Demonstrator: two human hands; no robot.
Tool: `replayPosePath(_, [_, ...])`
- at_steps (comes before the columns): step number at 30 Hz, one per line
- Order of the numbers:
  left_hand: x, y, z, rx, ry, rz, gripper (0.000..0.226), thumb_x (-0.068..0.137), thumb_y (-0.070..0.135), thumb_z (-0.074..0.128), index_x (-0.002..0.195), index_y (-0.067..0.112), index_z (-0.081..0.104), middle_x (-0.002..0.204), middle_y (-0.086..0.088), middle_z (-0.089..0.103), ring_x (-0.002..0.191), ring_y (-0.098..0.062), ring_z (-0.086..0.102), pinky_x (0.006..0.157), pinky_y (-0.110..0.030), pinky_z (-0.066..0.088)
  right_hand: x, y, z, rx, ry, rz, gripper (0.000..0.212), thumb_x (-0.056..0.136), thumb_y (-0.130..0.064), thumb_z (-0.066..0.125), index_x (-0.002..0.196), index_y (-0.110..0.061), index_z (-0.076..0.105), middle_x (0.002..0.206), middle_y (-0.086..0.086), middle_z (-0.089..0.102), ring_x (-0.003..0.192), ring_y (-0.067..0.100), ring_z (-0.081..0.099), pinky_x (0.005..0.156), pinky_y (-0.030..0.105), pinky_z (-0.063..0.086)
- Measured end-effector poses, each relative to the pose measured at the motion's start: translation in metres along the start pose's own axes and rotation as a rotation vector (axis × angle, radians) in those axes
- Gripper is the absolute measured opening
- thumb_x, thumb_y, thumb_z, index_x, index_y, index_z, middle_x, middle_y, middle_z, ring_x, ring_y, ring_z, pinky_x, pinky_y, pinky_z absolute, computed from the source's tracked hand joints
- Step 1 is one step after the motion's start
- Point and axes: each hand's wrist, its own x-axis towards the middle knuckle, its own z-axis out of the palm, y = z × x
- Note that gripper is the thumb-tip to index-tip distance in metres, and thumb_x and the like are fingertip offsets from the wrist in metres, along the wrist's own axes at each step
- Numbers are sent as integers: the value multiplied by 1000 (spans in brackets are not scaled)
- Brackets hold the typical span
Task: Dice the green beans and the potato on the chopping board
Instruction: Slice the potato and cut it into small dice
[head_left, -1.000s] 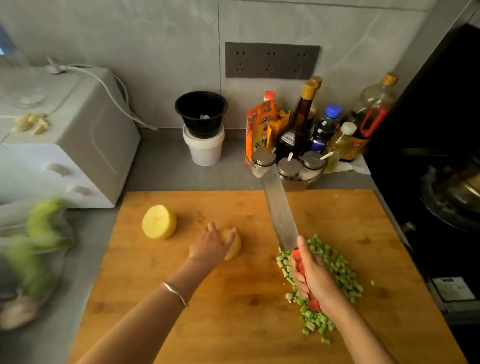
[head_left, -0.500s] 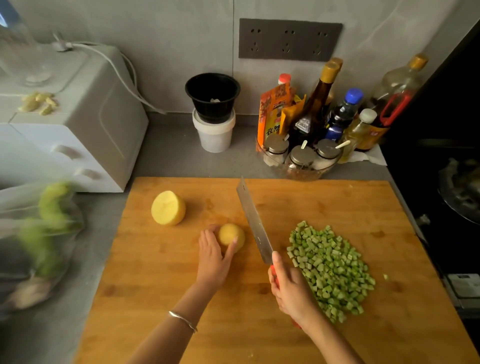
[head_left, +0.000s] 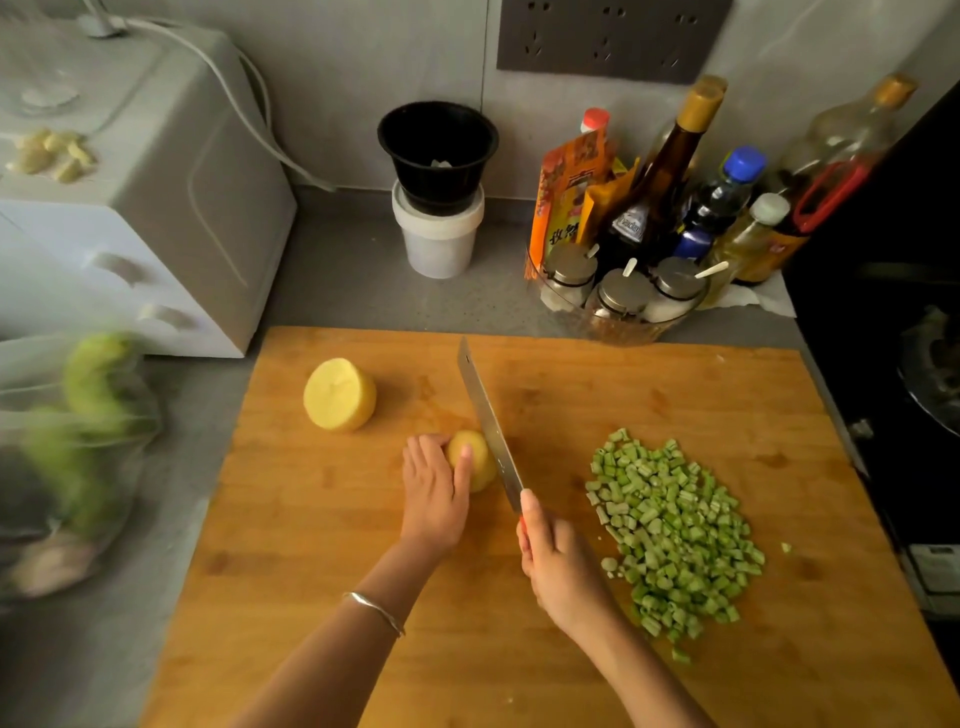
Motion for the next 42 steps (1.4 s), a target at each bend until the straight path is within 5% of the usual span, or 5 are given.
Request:
replayPosePath(18, [-1,2,-7,-34,-108,-54,52,91,53,23,109,9,43,100,-3,39,99,-20,37,100,-30,23,35,-14,9,108,23,65,57,83,-71,26,57,-21,34,43,-9,27,38,9,23,40,21,19])
replayPosePath(23, [-2,3,-11,-121,-178,-136,25,101,35,35,108,11,39,107,-6,39,111,-19,33,113,-33,15,19,-21,-4,95,-34,-15,55,90,-64,26,61,-18,35,42,-9,25,36,6,24,37,15,20])
replayPosePath(26, [-2,3,-10,-117,-166,-130,32,100,42,33,107,11,40,105,-5,39,106,-23,37,107,-46,26,9,-22,-2,81,-56,-30,55,92,-62,25,61,-18,35,42,-8,26,36,7,25,38,15,21])
replayPosePath(37, [-3,2,-6,-108,-71,-64,37,93,50,22,101,17,38,96,2,36,91,-12,33,93,-34,33,9,-22,17,-71,6,-2,53,84,-68,17,56,-27,37,41,-9,36,42,5,32,47,22,25])
replayPosePath(42, [-4,4,-9,-109,-148,-94,40,95,51,22,104,14,36,101,1,34,99,-15,33,103,-36,27,39,-27,24,-156,-4,59,59,99,-57,20,58,-20,41,49,-5,40,44,12,37,46,26,27])
